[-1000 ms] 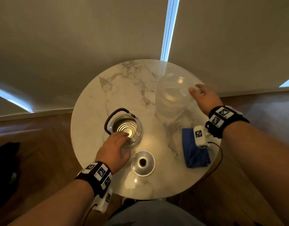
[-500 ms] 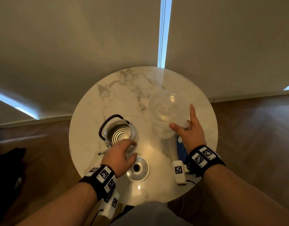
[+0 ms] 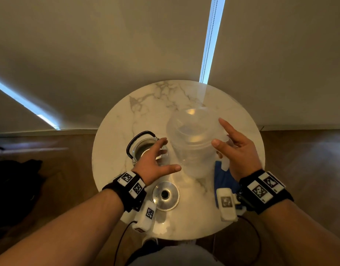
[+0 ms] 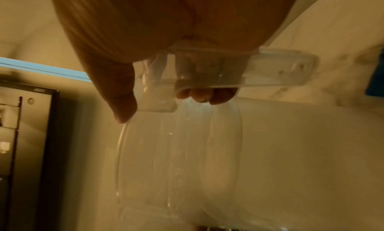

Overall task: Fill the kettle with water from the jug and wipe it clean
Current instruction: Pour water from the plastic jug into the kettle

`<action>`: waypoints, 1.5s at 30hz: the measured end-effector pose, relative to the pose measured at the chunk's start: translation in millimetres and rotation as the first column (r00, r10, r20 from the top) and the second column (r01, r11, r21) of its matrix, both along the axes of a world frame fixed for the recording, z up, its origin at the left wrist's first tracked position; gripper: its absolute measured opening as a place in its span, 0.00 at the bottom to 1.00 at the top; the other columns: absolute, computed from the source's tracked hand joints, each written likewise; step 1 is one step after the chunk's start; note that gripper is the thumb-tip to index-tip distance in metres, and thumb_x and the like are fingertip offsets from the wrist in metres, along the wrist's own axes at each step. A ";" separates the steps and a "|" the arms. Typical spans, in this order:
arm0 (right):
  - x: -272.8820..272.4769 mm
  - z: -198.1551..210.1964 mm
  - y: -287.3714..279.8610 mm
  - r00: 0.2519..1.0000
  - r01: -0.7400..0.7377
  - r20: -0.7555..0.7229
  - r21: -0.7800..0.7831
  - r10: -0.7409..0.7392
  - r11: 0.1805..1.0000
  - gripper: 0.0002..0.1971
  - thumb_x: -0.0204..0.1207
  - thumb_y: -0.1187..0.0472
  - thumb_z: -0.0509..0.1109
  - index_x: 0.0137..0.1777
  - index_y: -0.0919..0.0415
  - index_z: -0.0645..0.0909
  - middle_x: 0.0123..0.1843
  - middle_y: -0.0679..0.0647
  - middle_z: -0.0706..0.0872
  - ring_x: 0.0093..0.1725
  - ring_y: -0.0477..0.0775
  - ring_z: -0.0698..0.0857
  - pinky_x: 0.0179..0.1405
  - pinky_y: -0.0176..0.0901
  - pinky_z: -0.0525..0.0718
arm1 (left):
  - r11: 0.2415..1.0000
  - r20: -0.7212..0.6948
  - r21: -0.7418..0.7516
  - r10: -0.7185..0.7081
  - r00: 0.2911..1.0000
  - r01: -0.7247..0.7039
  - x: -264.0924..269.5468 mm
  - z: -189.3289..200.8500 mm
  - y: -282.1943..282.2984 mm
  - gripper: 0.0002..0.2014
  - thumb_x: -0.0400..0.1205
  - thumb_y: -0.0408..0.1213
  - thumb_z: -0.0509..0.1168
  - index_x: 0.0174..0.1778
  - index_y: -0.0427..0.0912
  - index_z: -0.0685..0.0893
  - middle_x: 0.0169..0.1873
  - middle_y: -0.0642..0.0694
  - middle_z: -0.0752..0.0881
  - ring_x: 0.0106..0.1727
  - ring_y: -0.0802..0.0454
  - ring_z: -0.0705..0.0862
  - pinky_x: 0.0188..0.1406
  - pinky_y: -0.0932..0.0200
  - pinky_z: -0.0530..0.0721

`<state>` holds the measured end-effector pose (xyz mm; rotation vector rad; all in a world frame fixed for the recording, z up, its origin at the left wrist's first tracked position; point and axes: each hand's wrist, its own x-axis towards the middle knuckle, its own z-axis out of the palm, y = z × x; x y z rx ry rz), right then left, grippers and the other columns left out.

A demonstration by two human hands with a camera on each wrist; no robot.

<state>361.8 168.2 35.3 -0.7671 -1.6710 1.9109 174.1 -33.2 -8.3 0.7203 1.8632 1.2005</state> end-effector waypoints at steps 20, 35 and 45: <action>-47.6 22.8 -50.4 0.933 -0.156 0.361 0.417 -0.005 0.895 0.34 0.55 0.29 0.81 0.65 0.29 0.85 0.34 0.45 0.85 0.38 0.47 0.84 0.52 0.49 0.89 | 0.949 0.390 0.146 0.204 0.898 -0.279 19.2 -14.4 -42.9 0.41 0.71 0.46 0.83 0.79 0.45 0.75 0.69 0.43 0.89 0.68 0.46 0.90 0.69 0.43 0.88; -96.4 31.7 -66.8 0.798 -0.281 0.597 0.495 -0.087 0.822 0.34 0.58 0.27 0.80 0.66 0.33 0.86 0.49 0.40 0.89 0.53 0.44 0.87 0.56 0.44 0.85 | 0.993 0.310 -0.056 0.112 0.944 -0.100 -18.5 -29.6 -55.1 0.36 0.65 0.66 0.77 0.66 0.51 0.86 0.58 0.48 0.94 0.59 0.48 0.93 0.68 0.41 0.88; -112.2 32.4 -60.6 0.718 -0.354 0.688 0.491 -0.105 0.796 0.35 0.57 0.25 0.78 0.67 0.31 0.84 0.60 0.43 0.91 0.64 0.44 0.86 0.49 0.41 0.78 | 0.989 0.102 -0.147 -0.014 0.995 0.029 -36.8 -42.1 -78.2 0.26 0.69 0.66 0.76 0.61 0.59 0.86 0.50 0.50 0.95 0.52 0.52 0.94 0.59 0.52 0.89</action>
